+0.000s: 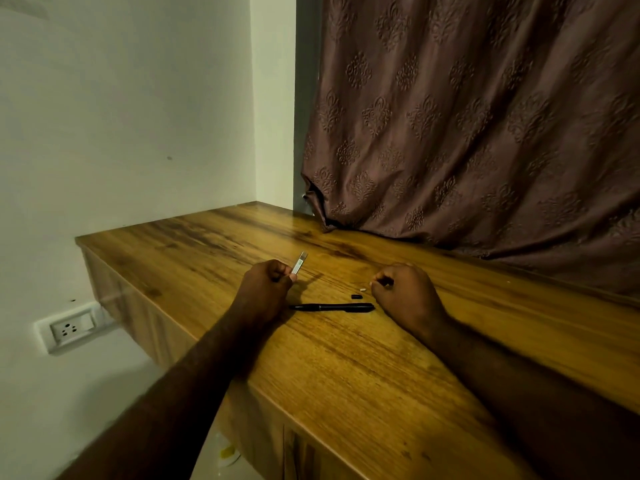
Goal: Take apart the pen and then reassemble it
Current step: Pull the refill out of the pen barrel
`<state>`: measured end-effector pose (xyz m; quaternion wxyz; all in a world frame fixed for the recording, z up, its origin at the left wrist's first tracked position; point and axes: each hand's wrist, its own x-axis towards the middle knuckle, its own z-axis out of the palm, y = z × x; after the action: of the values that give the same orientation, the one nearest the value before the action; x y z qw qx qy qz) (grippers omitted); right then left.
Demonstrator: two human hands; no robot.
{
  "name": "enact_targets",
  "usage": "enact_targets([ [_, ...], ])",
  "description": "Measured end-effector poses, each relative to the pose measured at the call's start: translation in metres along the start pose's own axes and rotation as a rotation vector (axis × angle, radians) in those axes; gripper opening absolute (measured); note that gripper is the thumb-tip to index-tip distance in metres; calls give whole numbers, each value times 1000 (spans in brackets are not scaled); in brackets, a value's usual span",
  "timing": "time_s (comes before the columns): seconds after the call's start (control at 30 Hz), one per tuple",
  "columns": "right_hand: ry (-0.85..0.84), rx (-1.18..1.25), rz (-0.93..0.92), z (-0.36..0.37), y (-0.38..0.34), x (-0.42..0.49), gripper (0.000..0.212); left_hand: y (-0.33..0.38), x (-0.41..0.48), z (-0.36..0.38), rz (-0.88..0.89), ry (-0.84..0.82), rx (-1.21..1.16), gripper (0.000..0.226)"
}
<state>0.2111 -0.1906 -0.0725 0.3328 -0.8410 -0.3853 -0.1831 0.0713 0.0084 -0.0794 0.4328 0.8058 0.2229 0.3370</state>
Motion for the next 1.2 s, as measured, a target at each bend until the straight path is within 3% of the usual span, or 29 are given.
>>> enact_targets([
  [0.13,3,-218,-34,2,-5,-3,12,0,1,1,13,-10,27,11],
  [0.4,-4,-280,-19,1,-5,-4,10,-3,2,3,-1,13,31,6],
  [0.97,-50,-135,-31,0,-4,-3,5,-2,2,2,-7,-10,41,12],
  [1.2,-61,57,122,0,2,0,7,-3,1,1,8,-8,44,17],
])
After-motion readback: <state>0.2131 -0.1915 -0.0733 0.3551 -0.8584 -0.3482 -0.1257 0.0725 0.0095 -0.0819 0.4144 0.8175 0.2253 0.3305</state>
